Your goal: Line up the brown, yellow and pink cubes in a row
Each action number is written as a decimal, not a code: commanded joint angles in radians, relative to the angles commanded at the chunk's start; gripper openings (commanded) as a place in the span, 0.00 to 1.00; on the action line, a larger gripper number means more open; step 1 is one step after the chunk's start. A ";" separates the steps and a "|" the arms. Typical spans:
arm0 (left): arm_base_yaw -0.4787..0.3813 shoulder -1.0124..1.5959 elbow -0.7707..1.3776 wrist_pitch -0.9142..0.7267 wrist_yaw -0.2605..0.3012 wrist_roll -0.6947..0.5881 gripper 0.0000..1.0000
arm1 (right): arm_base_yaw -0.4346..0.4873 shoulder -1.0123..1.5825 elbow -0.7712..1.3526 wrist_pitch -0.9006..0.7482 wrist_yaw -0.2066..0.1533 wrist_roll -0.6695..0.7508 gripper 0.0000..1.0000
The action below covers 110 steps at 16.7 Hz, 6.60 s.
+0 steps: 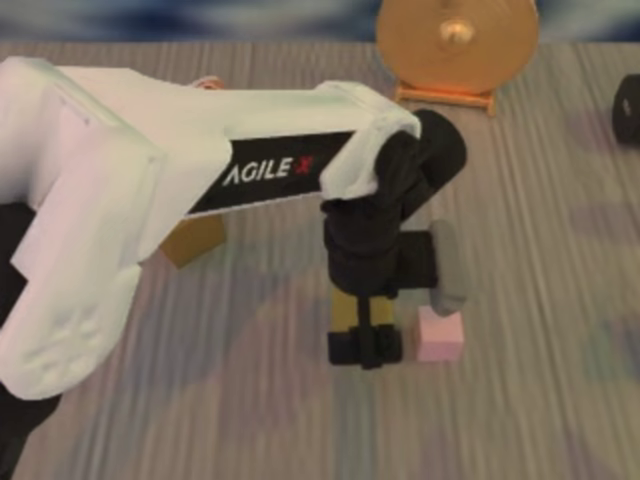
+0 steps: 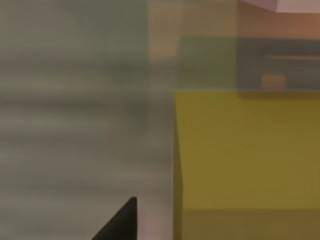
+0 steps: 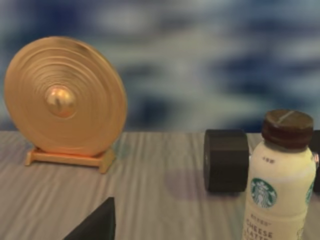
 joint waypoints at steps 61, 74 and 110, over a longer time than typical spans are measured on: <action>0.513 0.119 0.105 0.000 -0.004 -0.153 0.32 | 0.000 0.000 0.000 0.000 0.000 0.000 1.00; 0.510 0.108 0.105 -0.005 0.001 -0.154 0.00 | 0.000 0.000 0.000 0.000 0.000 0.000 1.00; 0.232 -0.301 -0.309 0.000 -0.001 0.229 0.00 | 0.000 0.000 0.000 0.000 0.000 0.000 1.00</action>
